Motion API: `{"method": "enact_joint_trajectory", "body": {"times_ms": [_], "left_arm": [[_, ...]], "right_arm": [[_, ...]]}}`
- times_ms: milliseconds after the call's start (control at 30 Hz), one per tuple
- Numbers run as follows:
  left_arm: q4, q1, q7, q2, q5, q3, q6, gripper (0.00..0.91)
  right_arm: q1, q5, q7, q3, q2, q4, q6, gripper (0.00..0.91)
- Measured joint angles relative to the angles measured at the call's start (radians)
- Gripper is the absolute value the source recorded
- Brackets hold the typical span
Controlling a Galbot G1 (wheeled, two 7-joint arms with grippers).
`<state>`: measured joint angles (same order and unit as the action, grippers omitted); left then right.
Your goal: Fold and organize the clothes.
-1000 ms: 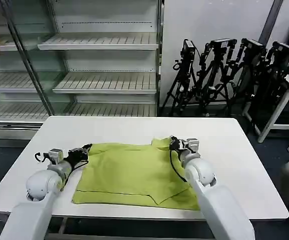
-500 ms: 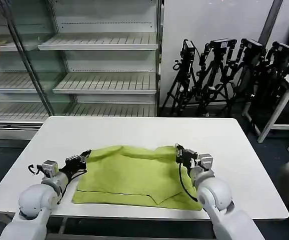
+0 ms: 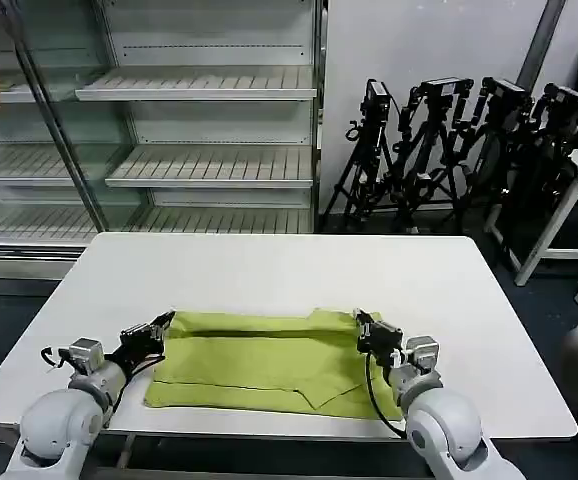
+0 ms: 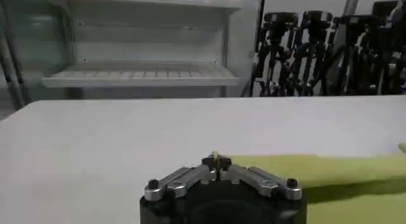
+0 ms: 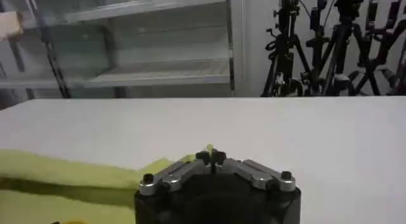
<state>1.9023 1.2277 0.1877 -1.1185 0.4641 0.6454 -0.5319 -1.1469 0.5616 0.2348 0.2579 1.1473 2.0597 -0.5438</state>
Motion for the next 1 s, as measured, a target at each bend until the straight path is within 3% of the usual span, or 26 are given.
{"method": "enact_joint_trajectory", "body": {"times_ms": [1000], "left_arm": [[0.061, 0.106, 0.006, -0.013, -0.022, 0.019, 0.003, 0.02]], "right_arm": [[-0.101, 0.002, -0.007, 0.045, -0.019, 0.061, -0.002, 0.0]]}}
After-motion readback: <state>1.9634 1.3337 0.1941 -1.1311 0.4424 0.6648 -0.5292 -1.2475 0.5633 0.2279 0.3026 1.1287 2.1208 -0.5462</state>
